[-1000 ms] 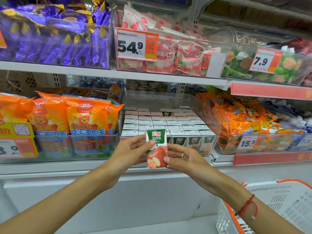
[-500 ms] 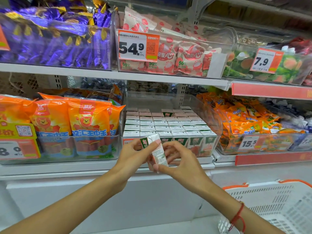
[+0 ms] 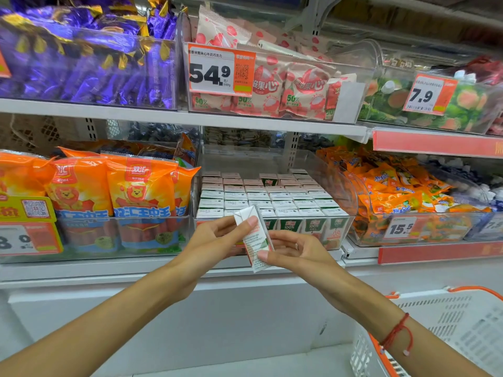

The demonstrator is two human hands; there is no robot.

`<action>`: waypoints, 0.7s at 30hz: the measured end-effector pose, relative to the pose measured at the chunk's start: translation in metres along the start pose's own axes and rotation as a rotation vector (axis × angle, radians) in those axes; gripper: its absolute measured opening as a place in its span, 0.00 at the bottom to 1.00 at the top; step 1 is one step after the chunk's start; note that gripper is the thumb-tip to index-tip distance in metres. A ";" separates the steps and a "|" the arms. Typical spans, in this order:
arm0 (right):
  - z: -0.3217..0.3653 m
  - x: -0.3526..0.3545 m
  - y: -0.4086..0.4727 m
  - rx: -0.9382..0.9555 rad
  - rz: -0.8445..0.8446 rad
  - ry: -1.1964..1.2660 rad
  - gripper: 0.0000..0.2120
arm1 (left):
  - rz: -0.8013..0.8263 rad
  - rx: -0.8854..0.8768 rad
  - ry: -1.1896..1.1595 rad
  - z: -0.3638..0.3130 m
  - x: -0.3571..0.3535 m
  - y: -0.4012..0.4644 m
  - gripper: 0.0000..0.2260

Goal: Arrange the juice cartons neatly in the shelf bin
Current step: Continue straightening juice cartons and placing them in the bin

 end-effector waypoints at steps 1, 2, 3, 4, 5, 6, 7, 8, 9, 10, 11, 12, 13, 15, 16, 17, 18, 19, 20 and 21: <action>0.000 -0.001 0.000 0.000 -0.015 0.013 0.13 | 0.002 0.006 0.000 0.001 0.000 0.001 0.22; 0.000 -0.002 -0.001 -0.003 -0.033 0.025 0.13 | 0.004 0.013 0.000 0.001 0.001 0.001 0.22; 0.000 -0.003 -0.002 -0.005 -0.061 0.029 0.14 | 0.000 0.020 0.001 0.002 0.001 0.001 0.22; 0.001 -0.004 -0.002 -0.004 -0.103 0.022 0.15 | -0.013 0.025 0.006 0.003 0.002 0.002 0.22; 0.001 -0.005 -0.002 0.005 -0.158 -0.006 0.16 | -0.034 0.029 0.014 0.004 0.003 0.002 0.22; 0.001 -0.005 -0.002 0.022 -0.224 -0.059 0.18 | -0.061 0.031 0.021 0.005 0.004 0.003 0.20; 0.001 -0.004 -0.002 0.048 -0.290 -0.124 0.20 | -0.086 0.032 0.022 0.007 0.004 0.003 0.18; 0.002 -0.005 -0.002 0.084 -0.340 -0.188 0.21 | -0.106 0.034 0.021 0.008 0.004 0.002 0.16; 0.003 -0.006 -0.003 0.125 -0.368 -0.245 0.23 | -0.122 0.034 0.025 0.009 0.003 0.001 0.14; 0.003 -0.008 -0.003 0.160 -0.370 -0.294 0.24 | -0.137 0.033 0.036 0.011 0.003 0.001 0.12; 0.003 -0.009 -0.003 0.171 -0.349 -0.331 0.25 | -0.148 0.032 0.049 0.012 0.003 0.001 0.11; 0.001 -0.009 -0.002 0.148 -0.306 -0.344 0.26 | -0.149 0.034 0.059 0.013 0.004 0.000 0.11; -0.001 -0.009 0.000 0.090 -0.245 -0.320 0.26 | -0.139 0.043 0.059 0.013 0.005 0.000 0.11; -0.002 -0.005 0.003 -0.074 -0.091 -0.163 0.22 | -0.102 0.070 0.041 0.012 0.006 0.001 0.10; -0.003 -0.002 0.004 -0.148 -0.013 -0.066 0.20 | -0.084 0.083 0.029 0.011 0.007 0.001 0.10; -0.004 0.000 0.004 -0.196 0.052 0.013 0.17 | -0.070 0.094 0.012 0.010 0.008 0.002 0.08; -0.004 0.002 0.004 -0.213 0.098 0.062 0.15 | -0.061 0.102 -0.003 0.009 0.009 0.003 0.07; -0.005 0.003 0.004 -0.207 0.120 0.090 0.14 | -0.052 0.107 -0.011 0.008 0.010 0.004 0.06; -0.006 0.003 0.003 -0.190 0.116 0.105 0.14 | -0.042 0.112 -0.007 0.007 0.010 0.004 0.07; -0.006 0.002 0.004 -0.172 0.089 0.119 0.14 | -0.034 0.118 0.007 0.007 0.011 0.005 0.09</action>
Point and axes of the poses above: each hand's wrist, its own y-axis towards the middle knuckle, its own x-axis out of the back of the hand, z = x × y, the point moved 3 cm from there along y, towards the middle knuckle, and after that the axes turned 14 degrees about -z, right-handed, at the moved point
